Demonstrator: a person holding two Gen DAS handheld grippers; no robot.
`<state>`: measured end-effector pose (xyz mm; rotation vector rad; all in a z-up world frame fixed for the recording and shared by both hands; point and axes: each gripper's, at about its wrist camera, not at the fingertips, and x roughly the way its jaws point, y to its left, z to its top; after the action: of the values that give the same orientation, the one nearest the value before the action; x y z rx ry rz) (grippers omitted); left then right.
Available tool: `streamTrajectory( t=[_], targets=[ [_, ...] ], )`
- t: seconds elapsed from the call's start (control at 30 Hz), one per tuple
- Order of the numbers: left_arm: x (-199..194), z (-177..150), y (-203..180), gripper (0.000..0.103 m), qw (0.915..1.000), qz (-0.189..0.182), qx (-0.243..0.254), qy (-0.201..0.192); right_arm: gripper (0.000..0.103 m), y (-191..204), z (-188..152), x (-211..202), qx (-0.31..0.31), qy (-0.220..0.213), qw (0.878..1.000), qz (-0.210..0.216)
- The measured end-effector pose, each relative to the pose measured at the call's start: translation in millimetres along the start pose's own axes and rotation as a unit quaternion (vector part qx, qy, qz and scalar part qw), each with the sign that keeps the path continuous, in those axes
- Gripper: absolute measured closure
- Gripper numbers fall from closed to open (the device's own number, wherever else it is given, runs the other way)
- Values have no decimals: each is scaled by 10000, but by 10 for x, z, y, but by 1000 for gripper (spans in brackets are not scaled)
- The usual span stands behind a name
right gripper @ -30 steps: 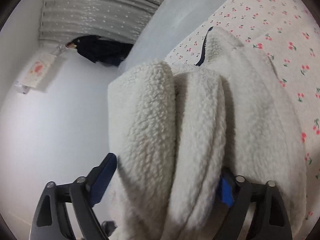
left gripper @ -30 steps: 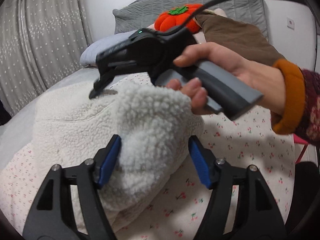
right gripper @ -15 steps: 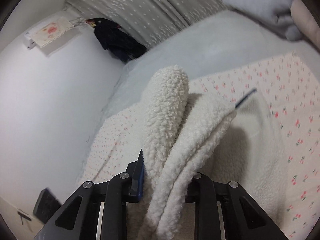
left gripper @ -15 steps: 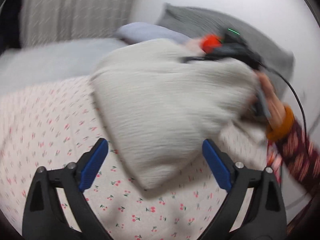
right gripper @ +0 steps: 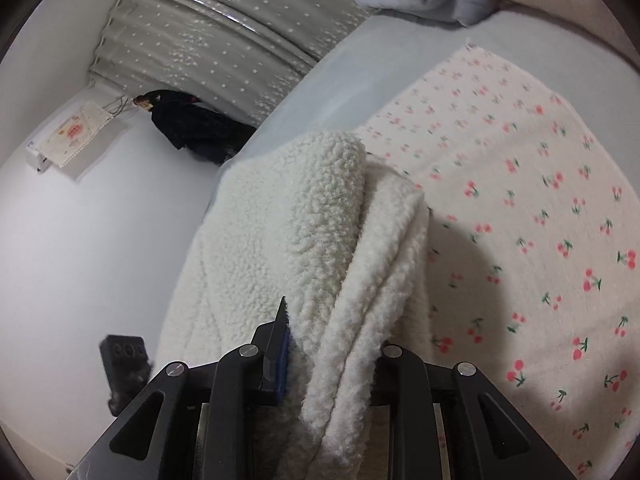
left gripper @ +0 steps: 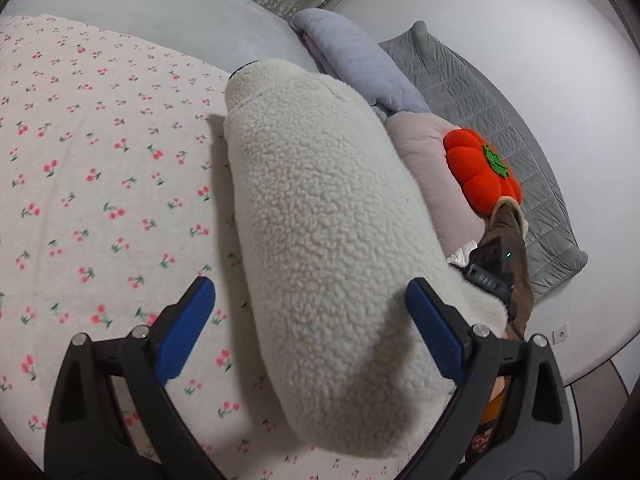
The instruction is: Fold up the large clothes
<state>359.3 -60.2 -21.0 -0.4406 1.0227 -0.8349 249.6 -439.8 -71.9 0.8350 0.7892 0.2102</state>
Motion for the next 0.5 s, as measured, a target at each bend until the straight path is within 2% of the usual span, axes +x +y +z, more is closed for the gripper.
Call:
streamTrajectory(
  t=[0.1, 0.2, 0.23, 0.3, 0.33, 0.37, 0.43, 0.5],
  targets=[
    [128, -52, -18, 0, 10000, -44, -34, 52, 75, -186, -96, 69, 108, -61, 9999, 55],
    [279, -9, 150, 0, 9979, -431, -451, 171, 70, -242, -194, -13, 203, -137, 9996, 132],
    [306, -7, 195, 0, 9962, -563, -619, 221, 66, -217, -186, -52, 179, -150, 9997, 105],
    [342, -7, 299, 0, 9908, -832, -1013, 346, 49, -189, -158, -154, 215, -198, 9996, -29],
    [363, -4, 349, 0, 9868, -988, -1207, 431, 31, -199, -138, -188, 229, -238, 9992, -207],
    [393, -6, 389, 0, 9834, -1115, -1341, 504, 18, -199, -132, -245, 240, -246, 9990, -296],
    [480, -19, 454, 0, 9738, -1448, -1614, 680, 17, -256, -161, -250, 412, -55, 9991, -105],
    [570, -61, 484, 0, 9666, -1684, -1800, 706, 17, -401, -193, -109, 812, 322, 9960, 164]
  ],
)
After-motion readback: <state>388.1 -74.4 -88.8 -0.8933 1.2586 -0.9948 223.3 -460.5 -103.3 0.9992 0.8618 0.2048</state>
